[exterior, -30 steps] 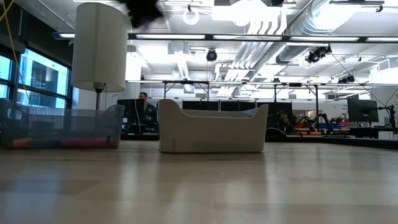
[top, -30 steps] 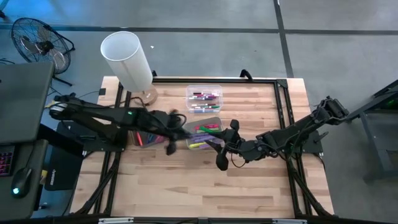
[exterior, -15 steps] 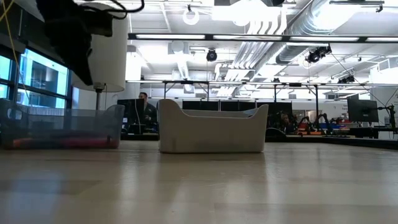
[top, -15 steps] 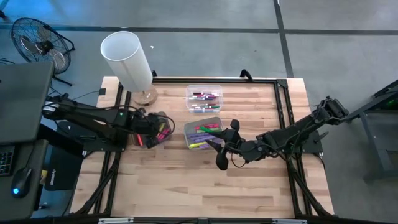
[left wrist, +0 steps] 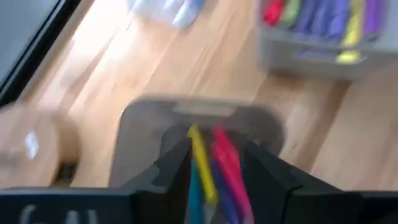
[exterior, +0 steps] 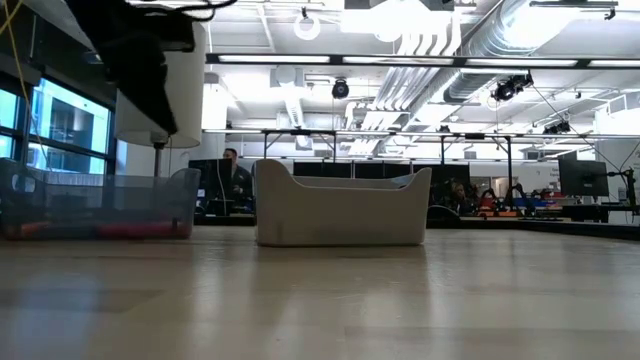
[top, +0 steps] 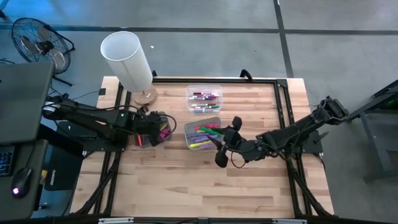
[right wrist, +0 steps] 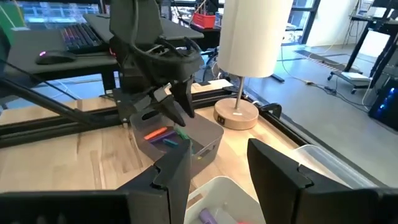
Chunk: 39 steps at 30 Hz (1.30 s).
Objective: Pick & Place Markers
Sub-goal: Return to Home Position
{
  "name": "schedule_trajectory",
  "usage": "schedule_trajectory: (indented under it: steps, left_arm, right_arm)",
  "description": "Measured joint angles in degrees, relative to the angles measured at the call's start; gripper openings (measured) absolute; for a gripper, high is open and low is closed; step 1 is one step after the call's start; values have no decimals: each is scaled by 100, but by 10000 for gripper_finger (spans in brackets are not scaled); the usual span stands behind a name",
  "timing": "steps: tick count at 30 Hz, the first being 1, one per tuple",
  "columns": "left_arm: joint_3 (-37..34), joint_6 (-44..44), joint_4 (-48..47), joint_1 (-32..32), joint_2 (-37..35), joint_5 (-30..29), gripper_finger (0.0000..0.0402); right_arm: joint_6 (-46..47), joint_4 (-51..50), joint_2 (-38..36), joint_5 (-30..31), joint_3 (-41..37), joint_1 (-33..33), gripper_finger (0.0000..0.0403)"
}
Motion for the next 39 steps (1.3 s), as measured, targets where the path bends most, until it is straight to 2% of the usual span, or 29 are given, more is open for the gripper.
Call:
schedule_trajectory:
  steps: [3,5,7,10,13,18,23,24,28,32,39]
  left_arm:
    - [-246,549,802,-64,-231,293,86]
    - [-577,861,1357,-94,-719,541,37]
    - [-1022,1108,2065,-77,-1177,920,11]
    - [-1854,1406,3124,-76,-1940,1382,11]
    - [-2638,1602,3908,-76,-2806,1500,2]
    - [-3614,1673,3959,-74,-4471,1518,1]
    - [-4096,1987,3878,-74,-6071,2087,1]
    - [-4167,2080,3962,-71,-6225,2217,1]
    - [-4225,2233,3899,-57,-6098,2506,0]
    - [-4294,2188,4031,91,-6115,2613,0]
    - [-4311,2326,4525,768,-6146,3219,0]
  right_arm:
    - [148,0,0,27,0,-45,146]
    - [253,2,0,36,0,-87,145]
    - [315,1,0,38,0,-131,145]
    - [414,2,0,21,0,-197,146]
    - [597,4,0,20,0,-263,145]
    - [606,7,0,22,0,-303,146]
    - [616,28,0,43,0,-301,145]
    - [613,28,0,45,0,-301,145]
    - [606,133,0,166,2,-301,146]
    - [602,227,2,164,7,-301,145]
    - [609,293,2,181,4,-299,145]
